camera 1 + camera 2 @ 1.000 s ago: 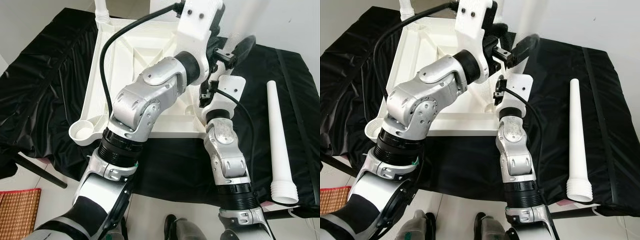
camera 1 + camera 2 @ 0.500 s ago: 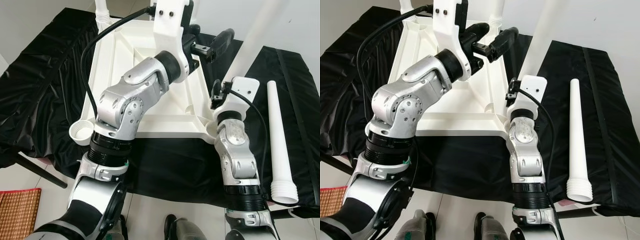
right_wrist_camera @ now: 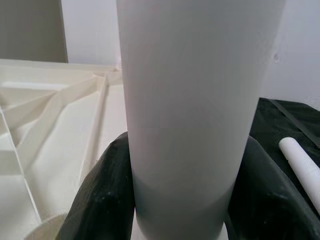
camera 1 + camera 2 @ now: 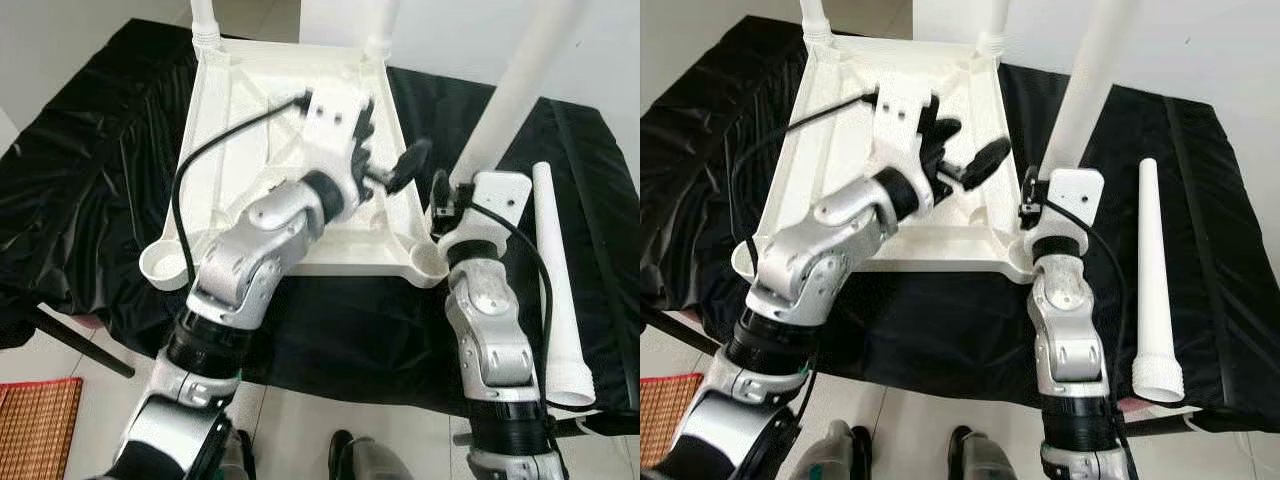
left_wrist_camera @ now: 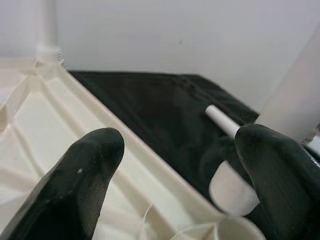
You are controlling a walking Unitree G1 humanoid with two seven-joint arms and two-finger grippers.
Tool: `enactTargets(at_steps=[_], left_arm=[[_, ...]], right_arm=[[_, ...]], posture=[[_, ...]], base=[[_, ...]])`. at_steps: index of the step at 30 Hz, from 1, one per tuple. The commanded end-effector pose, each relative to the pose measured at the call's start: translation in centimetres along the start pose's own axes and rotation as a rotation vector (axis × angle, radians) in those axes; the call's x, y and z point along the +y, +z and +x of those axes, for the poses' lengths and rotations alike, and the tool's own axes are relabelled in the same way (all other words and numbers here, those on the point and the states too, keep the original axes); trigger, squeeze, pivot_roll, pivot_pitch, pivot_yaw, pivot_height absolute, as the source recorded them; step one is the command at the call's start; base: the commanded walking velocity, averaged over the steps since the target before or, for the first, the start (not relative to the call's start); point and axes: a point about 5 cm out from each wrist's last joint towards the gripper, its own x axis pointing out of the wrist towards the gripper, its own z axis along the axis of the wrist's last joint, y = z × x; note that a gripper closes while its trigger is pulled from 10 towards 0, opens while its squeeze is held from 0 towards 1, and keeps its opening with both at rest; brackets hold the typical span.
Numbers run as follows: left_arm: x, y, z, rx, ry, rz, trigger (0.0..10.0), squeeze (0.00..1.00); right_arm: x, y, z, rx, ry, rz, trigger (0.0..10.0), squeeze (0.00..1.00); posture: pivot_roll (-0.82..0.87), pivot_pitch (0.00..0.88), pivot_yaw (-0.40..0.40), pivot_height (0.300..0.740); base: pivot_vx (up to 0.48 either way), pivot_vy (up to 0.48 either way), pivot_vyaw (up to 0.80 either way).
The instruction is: Building children table
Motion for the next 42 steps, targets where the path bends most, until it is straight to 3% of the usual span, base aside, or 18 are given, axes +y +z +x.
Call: enactTargets(at_steps=[1, 8, 16, 27, 34, 38, 42], left_arm=[[-0.9, -0.2, -0.2, -0.005, -0.097, 0.019, 10.0, 0.00], [-0.9, -2.5, -1.6, 0.052, -0.114, 0.074, 10.0, 0.00], [-1.4, -3.7, -2.8, 0.092, -0.173, 0.060, 10.0, 0.00], [-3.0, -5.7, -4.2, 0.172, -0.286, 0.180, 10.0, 0.00], [-3.6, -6.1, -4.5, 0.197, -0.335, 0.201, 10.0, 0.00], [-4.1, -6.1, -5.6, 0.209, -0.420, 0.203, 10.0, 0.00], [-4.1, -5.9, -5.9, 0.209, -0.437, 0.198, 10.0, 0.00]], right_arm=[[-0.1, 0.5, -0.4, -0.018, 0.008, 0.002, 10.0, 0.00], [-0.2, 0.5, -1.1, -0.013, 0.016, 0.003, 10.0, 0.00], [0.0, 0.1, -1.9, 0.008, 0.034, 0.004, 10.0, 0.00], [0.2, -0.7, -3.0, 0.054, 0.047, 0.004, 10.0, 0.00], [0.2, -0.9, -2.8, 0.058, 0.048, 0.008, 10.0, 0.00], [0.4, -1.3, -2.4, 0.066, 0.058, 0.027, 10.0, 0.00], [0.6, -1.4, -2.3, 0.068, 0.078, 0.022, 10.0, 0.00]], posture=[[0.06, 0.158, -0.048, 0.740], [0.06, 0.160, -0.045, 0.740], [0.06, 0.173, -0.040, 0.740], [0.06, 0.194, -0.035, 0.740], [0.05, 0.199, -0.033, 0.740], [0.06, 0.200, -0.036, 0.740], [0.06, 0.200, -0.036, 0.740]], base=[[0.000, 0.000, 0.00], [0.000, 0.000, 0.00], [0.000, 0.000, 0.00], [0.000, 0.000, 0.00], [0.000, 0.000, 0.00], [0.000, 0.000, 0.00], [0.000, 0.000, 0.00]])
